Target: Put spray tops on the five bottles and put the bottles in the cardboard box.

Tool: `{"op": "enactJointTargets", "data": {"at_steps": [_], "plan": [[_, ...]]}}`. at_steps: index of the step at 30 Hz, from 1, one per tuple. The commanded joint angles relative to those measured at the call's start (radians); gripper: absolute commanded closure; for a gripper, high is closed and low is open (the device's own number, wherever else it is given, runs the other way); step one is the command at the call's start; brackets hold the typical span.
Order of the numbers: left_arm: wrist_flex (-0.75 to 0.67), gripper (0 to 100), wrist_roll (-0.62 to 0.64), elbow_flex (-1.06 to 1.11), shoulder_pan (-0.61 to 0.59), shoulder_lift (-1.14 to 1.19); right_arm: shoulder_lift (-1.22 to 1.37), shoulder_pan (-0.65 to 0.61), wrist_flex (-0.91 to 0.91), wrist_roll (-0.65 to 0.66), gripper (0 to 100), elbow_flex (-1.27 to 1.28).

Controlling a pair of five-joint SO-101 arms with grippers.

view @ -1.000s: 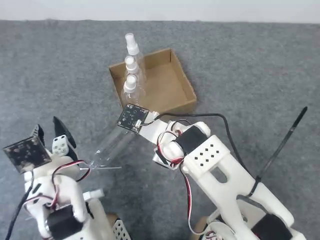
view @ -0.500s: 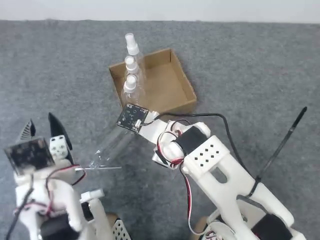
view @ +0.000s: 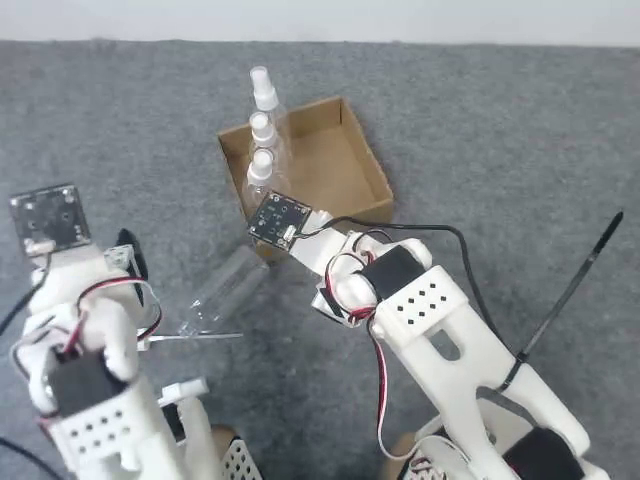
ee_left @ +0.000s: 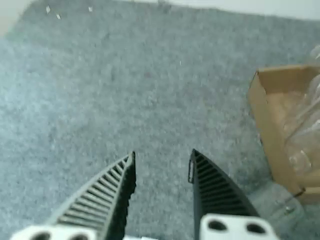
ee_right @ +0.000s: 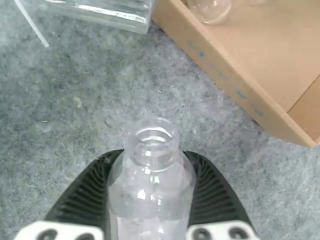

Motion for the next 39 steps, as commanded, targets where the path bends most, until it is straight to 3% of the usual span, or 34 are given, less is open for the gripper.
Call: {"op": "enactJointTargets", "data": {"at_steps": [1,14,29,34,39], "plan": [[0.003,82,-0.060,-0.064,0.015,0.138,-0.053,0.015,-0.016,0.017,99.2,-0.014],[0.138,77,-0.091,-0.171,0.081,0.454,-0.061,0.051,-0.031,0.014,99.2,-0.014],[0.043,77,-0.074,-0.176,0.126,0.700,-0.061,0.053,-0.035,0.012,99.2,-0.014],[0.043,77,-0.103,-0.180,0.175,0.744,-0.061,0.077,-0.038,0.011,99.2,-0.017],[0.087,77,-0.107,-0.188,0.149,0.740,-0.061,0.082,-0.038,0.012,99.2,-0.017]]}}
